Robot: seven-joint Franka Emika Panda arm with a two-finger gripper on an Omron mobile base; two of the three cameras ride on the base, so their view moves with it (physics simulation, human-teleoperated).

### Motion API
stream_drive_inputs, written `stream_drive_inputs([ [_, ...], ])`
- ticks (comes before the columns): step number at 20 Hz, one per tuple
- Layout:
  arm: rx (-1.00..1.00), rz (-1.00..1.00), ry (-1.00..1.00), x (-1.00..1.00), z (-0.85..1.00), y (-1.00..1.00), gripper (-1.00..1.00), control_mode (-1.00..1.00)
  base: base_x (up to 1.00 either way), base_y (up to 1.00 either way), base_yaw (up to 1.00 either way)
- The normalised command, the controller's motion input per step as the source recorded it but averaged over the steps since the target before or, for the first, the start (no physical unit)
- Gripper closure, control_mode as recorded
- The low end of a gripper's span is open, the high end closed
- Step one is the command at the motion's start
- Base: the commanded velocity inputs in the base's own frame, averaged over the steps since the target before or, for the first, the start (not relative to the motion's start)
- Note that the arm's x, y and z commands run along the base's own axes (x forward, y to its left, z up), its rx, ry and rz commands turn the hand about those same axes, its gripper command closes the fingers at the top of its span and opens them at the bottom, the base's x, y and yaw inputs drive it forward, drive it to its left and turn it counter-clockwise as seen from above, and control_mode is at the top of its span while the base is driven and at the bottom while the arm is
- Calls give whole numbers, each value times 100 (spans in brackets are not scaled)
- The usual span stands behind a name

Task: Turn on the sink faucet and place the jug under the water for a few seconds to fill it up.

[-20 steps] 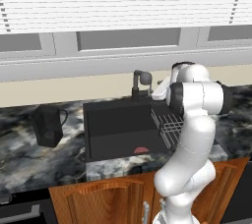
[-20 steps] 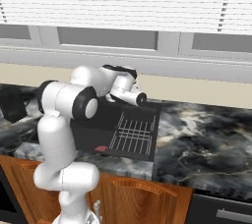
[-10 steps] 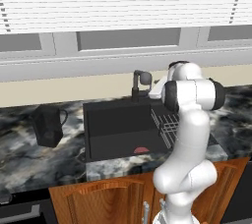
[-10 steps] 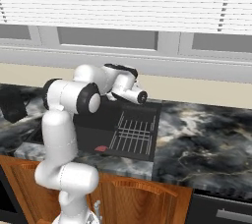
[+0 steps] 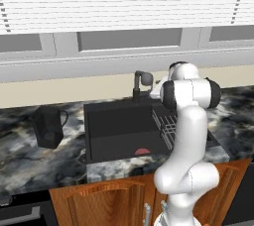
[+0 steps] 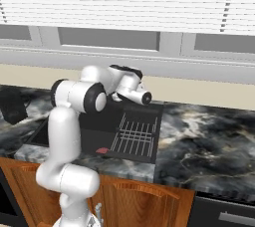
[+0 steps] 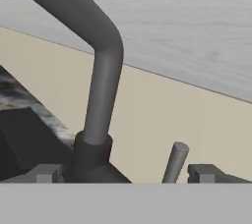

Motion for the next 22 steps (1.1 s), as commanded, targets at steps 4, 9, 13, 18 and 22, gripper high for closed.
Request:
stream_drive_inputs([
  [4,0,0,0,47,-10,-10,-100,-100,0,0,0],
  [9,0,0,0,28,-9,0,-100,-100,0,0,0],
  [13,0,0,1,27,-12,5,-100,-100,0,0,0],
  [18,0,0,0,32,-18,4,-100,-100,0,0,0],
  [22,0,0,0,29,-15,14,-100,-100,0,0,0],
])
